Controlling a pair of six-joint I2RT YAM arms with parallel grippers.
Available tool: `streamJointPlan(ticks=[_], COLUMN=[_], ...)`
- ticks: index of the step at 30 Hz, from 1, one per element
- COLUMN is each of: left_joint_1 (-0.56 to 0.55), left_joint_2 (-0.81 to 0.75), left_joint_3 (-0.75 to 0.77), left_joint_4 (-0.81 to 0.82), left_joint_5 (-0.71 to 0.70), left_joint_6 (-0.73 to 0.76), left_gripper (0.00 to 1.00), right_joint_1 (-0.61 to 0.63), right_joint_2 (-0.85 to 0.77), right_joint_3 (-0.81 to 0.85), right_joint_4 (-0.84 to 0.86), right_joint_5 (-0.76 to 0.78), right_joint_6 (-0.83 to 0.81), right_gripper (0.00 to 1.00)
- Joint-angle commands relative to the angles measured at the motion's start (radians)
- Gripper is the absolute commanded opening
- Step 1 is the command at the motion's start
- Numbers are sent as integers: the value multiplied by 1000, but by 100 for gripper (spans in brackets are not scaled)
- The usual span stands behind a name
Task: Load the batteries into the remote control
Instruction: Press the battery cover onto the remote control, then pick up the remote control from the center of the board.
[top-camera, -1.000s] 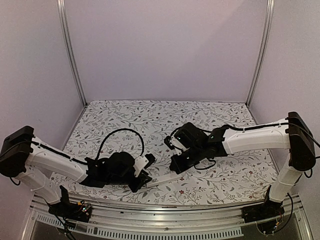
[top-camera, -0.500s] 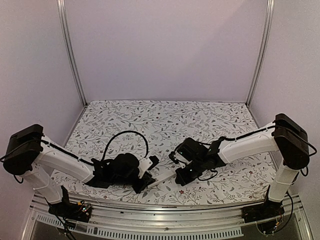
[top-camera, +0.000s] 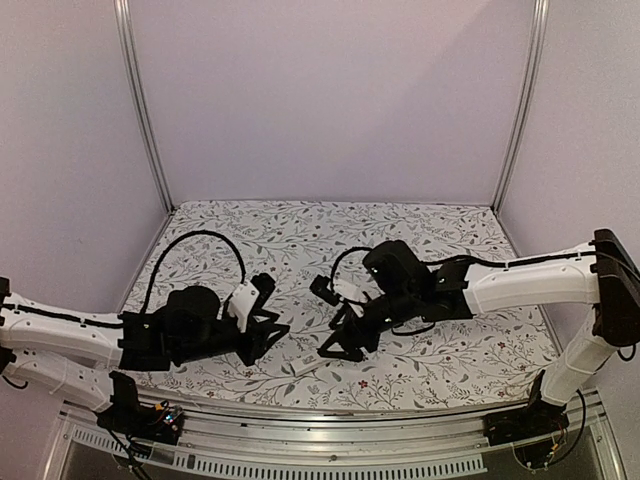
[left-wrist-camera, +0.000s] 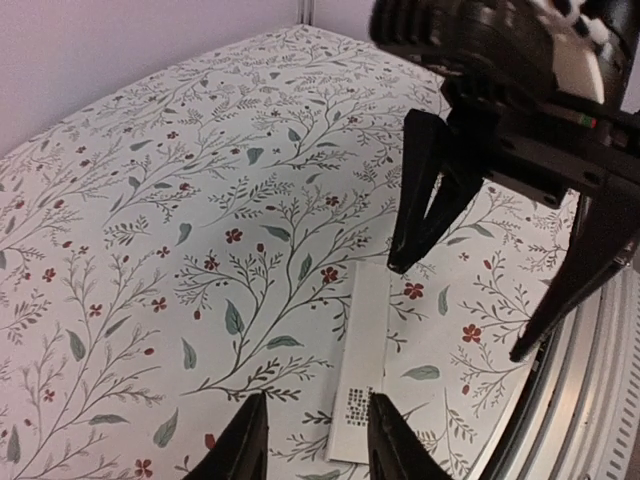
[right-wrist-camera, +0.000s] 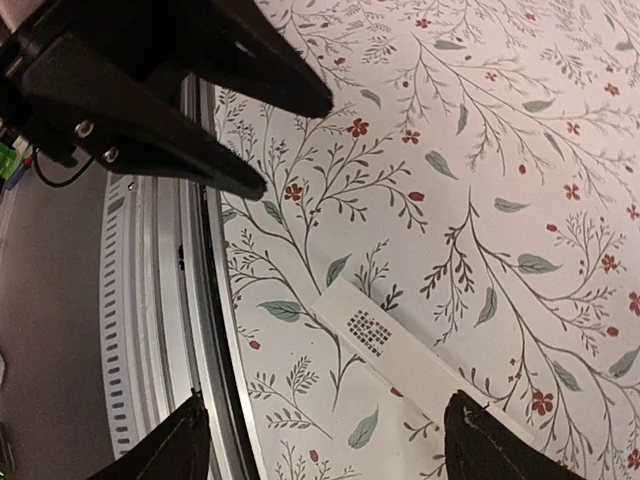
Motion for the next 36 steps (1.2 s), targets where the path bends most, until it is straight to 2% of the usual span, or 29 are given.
streamJointPlan(ticks=[1, 3, 4, 6, 10, 14, 19, 23, 27, 31, 36], left_joint_1=[16, 19, 19, 19, 21, 22, 23, 24, 24, 25, 26], left_joint_2=[-98, -137, -153, -176, -187, -171, -145, -125, -115, -118, -118], left_joint_3=[-80, -109, -120, -137, -146, -148, -143, -138, -134, -135, -133], left_joint_4=[-39, -55, -58, -59, -72, -72, -60, -49, -50, -51, -55], left_joint_5=[-129, -162, -169, -178, -202, -206, -197, -191, -186, -188, -189], left_joint_6=[-67, -101, -113, -128, -138, -140, -129, -117, -115, -113, -110], left_gripper=[35, 38, 39, 41, 42, 42, 42, 42, 42, 42, 42], right_joint_1=[5, 9, 14, 25, 46, 51, 51, 51, 51, 51, 51], right_joint_2=[38, 78, 92, 120, 208, 313, 357, 396, 427, 432, 439], right_joint_3=[25, 43, 49, 55, 109, 208, 233, 264, 280, 279, 288], right_joint_4=[44, 32, 27, 22, -32, -105, -98, -124, -152, -164, -182], right_joint_5=[-110, -100, -91, -74, -31, 36, 62, 88, 97, 108, 106], right_joint_6=[-403, -544, -602, -783, -976, -999, -990, -972, -974, -984, -981], right_gripper=[86, 97, 99, 99, 99, 98, 95, 87, 68, 64, 48])
